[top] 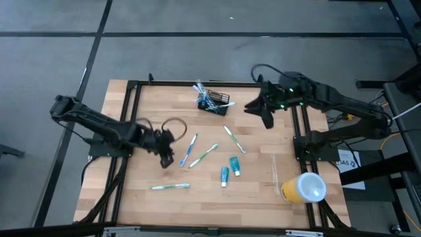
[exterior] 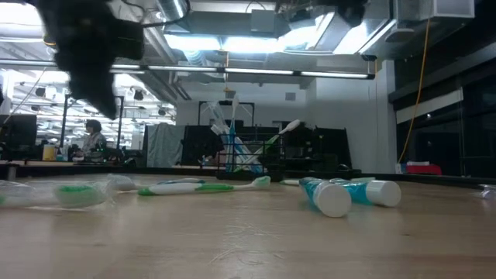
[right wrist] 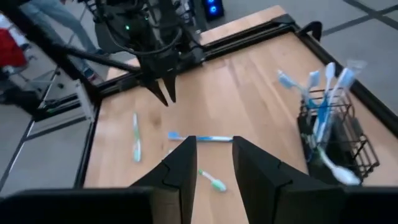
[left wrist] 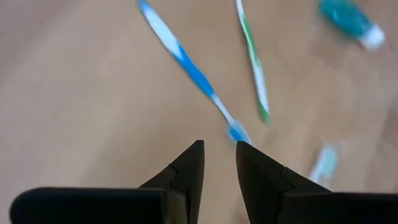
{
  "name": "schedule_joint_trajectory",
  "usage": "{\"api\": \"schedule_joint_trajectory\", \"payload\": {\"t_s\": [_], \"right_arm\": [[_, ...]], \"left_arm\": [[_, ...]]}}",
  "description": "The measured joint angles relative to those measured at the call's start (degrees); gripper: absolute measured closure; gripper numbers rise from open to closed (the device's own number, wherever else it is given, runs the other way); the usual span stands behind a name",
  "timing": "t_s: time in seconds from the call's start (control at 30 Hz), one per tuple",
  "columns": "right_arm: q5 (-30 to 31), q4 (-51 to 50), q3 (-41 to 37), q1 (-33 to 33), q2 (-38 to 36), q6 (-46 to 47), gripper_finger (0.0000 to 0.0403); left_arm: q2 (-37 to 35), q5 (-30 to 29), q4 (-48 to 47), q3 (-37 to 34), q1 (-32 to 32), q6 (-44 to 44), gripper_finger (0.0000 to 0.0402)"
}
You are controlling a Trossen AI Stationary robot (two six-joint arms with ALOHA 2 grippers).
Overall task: Pick & Place toothbrushing station
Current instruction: Put the blue toothbrush into the wire organizer
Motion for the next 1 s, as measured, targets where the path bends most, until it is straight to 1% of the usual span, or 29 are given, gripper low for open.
{"api": "schedule_joint_trajectory", "payload": {"t_s": [0.1, 0.2, 0.3, 0.43, 0.6, 0.7, 0.8, 1.0], "right_arm": [[2.3, -1.4, 0.0, 3.0, -2.6, 0.4, 0.0298], [5.5, -1.9, 0.0, 5.9, -4.7, 0.4, 0.0298], [8.1, -2.4, 0.0, 8.5, -6.2, 0.4, 0.0298], [10.4, -2.6, 0.0, 11.5, -7.6, 0.5, 0.0298], [11.4, -2.7, 0.0, 14.3, -8.8, 1.9, 0.0298], [11.4, -2.8, 0.0, 15.5, -9.1, 2.5, 0.0298], [12.3, -3.2, 0.0, 16.5, -9.4, 3.3, 0.0298], [12.9, -3.2, 0.0, 17.9, -9.6, 4.1, 0.0298]], "left_arm": [[2.0, -2.2, 1.8, 0.0, -7.1, -8.5, 0.0313], [4.3, -7.1, 6.5, 0.0, -12.4, -18.0, 0.0313], [8.2, -11.7, 9.5, 0.0, -15.0, -27.9, 0.0313], [15.4, -15.4, 13.5, 0.0, -17.3, -37.4, 0.0313], [22.3, -19.8, 15.4, 0.0, -19.0, -49.9, 0.0313], [24.6, -23.5, 18.7, 0.0, -19.5, -53.3, 0.0313], [25.7, -24.1, 20.8, 0.0, -19.5, -53.6, 0.0313], [26.0, -24.7, 20.8, 0.0, -19.2, -53.1, 0.0313]]}}
